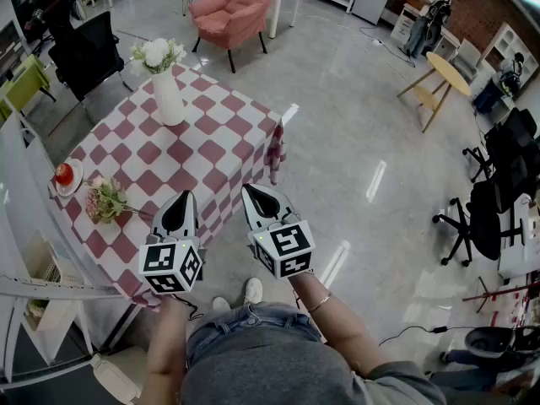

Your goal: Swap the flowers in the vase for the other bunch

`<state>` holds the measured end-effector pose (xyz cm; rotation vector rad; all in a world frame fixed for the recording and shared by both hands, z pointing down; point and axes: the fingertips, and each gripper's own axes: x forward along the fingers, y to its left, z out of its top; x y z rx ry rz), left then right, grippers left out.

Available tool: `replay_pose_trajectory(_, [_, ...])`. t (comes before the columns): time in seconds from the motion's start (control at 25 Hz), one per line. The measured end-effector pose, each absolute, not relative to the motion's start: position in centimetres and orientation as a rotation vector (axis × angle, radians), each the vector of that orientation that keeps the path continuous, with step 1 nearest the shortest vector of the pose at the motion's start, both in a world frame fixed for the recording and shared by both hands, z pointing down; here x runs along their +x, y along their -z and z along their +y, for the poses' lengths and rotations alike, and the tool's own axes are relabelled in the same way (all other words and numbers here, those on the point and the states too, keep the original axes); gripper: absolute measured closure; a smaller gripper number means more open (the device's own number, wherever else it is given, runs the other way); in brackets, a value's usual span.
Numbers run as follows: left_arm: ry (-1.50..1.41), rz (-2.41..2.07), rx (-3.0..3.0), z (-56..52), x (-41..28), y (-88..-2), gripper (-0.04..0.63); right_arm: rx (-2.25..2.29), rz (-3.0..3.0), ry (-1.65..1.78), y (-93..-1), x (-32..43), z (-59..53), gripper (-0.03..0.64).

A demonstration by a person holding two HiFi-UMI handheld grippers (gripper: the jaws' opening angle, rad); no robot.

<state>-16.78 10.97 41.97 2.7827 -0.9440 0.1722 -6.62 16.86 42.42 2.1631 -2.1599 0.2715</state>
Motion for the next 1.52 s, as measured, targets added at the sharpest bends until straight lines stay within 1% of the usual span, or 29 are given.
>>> replay_pose_trajectory(0.44, [-0.178, -0.945, 2.772, 10.4, -16.1, -42.7, 0.578, 2.147, -2.177, -0.293, -43.0, -6.3, 16.2, 0.607])
replay_pose_trajectory(0.84, [-0.094, -0.958, 2.767, 10.0, -14.2, -41.0, 0.578, 2.158, -2.182, -0.289, -42.8, -3.5, 16.0, 0.607])
replay_pose_trajectory(1.52, [-0.174, -1.036, 2.790, 7.7, -10.8, -41.4, 0.578, 2.209, -2.155, -0.331, -43.7, 1.7, 15.0, 0.607])
